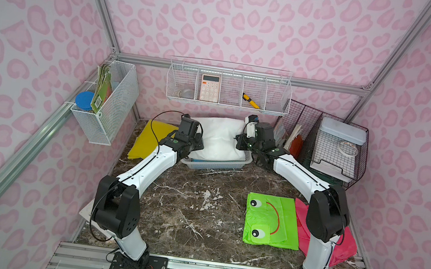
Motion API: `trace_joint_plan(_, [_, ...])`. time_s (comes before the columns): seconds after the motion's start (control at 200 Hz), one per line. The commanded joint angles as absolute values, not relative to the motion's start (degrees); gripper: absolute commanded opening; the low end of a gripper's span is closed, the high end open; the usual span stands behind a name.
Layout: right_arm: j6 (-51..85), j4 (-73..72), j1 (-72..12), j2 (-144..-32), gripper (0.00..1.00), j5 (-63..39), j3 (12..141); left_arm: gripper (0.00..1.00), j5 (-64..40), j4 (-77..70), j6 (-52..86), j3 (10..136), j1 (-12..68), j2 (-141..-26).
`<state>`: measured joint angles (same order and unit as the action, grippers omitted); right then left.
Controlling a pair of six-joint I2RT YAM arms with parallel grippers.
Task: Put the folded raincoat in the basket
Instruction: Place the raincoat in the basket.
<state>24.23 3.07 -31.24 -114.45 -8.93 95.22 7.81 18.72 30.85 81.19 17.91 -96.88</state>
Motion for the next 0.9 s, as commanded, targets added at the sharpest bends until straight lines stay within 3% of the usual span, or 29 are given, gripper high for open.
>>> trace_joint_plan(0.0, [24.15,3.39,-30.94,-118.14,0.0,-13.62,98.82,0.0,6.27,16.2,29.01,83.02,17.26,-99.89])
trace_joint_plan(0.42, [23.2,8.5,-30.32,-130.95,0.0,-12.84,111.73,0.0,4.65,15.47,29.7,90.16,15.55,-112.84])
trace_joint_plan(0.895, [23.53,9.86,-30.21,-135.67,0.0,-10.16,112.51,0.05,4.87,16.83,30.76,91.97,15.07,-119.26])
